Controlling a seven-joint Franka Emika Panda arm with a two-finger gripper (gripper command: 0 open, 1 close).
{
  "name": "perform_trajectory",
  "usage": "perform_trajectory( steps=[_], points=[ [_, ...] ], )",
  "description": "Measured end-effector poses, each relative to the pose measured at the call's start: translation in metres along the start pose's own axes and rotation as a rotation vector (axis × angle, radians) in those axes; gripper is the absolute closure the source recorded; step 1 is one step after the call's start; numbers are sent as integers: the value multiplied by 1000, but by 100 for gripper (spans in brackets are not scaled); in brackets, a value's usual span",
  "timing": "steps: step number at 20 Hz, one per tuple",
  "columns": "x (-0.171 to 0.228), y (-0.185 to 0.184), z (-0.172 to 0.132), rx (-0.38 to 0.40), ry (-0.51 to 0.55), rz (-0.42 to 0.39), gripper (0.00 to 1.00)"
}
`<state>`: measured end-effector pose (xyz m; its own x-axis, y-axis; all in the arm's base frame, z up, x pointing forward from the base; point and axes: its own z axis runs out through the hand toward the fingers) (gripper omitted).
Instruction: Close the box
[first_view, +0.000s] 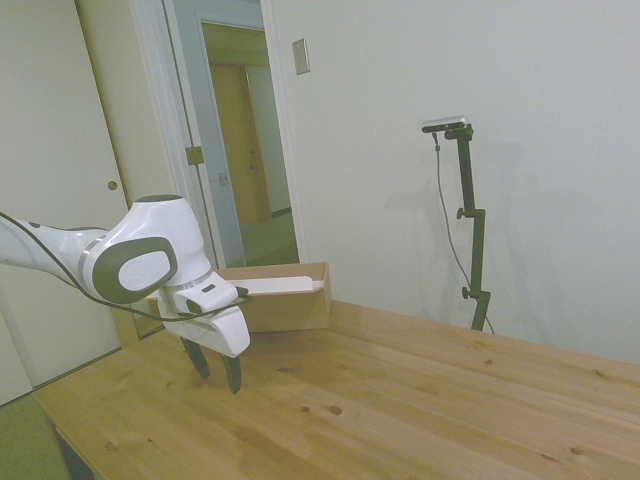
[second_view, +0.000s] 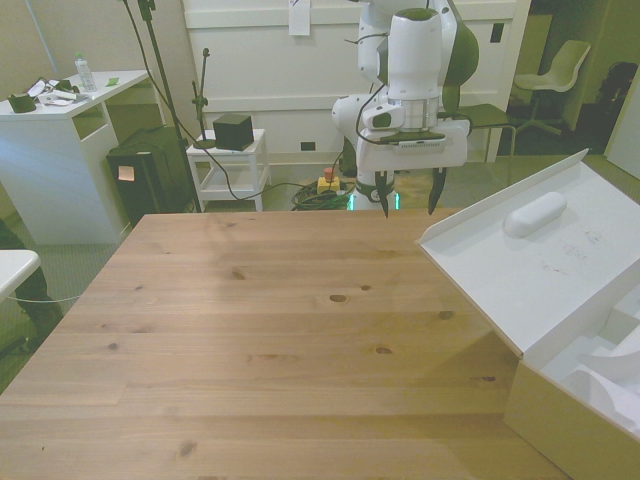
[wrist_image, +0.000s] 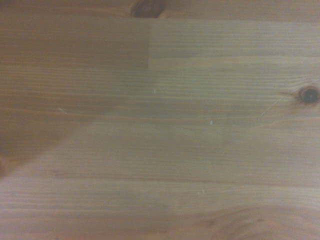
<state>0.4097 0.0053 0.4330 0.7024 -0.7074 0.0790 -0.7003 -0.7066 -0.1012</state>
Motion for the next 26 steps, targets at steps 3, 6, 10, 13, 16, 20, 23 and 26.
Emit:
perform_trajectory(
  steps=[3, 6, 10, 13, 16, 20, 23, 26],
  points=[
    [0, 1, 3, -6, -4, 0, 0],
    [3, -4, -3, 1, 5, -5, 0],
    [16, -29, -20, 11, 22, -21, 0],
    [35, -55, -17, -1, 32, -47, 0],
    [55, -86, -8, -14, 42, -88, 0],
    [72, -133, -11, 16, 101, -187, 0],
    [79, -158, -33, 36, 165, -260, 0],
    [83, -181, -56, 59, 222, -305, 0]
  ],
)
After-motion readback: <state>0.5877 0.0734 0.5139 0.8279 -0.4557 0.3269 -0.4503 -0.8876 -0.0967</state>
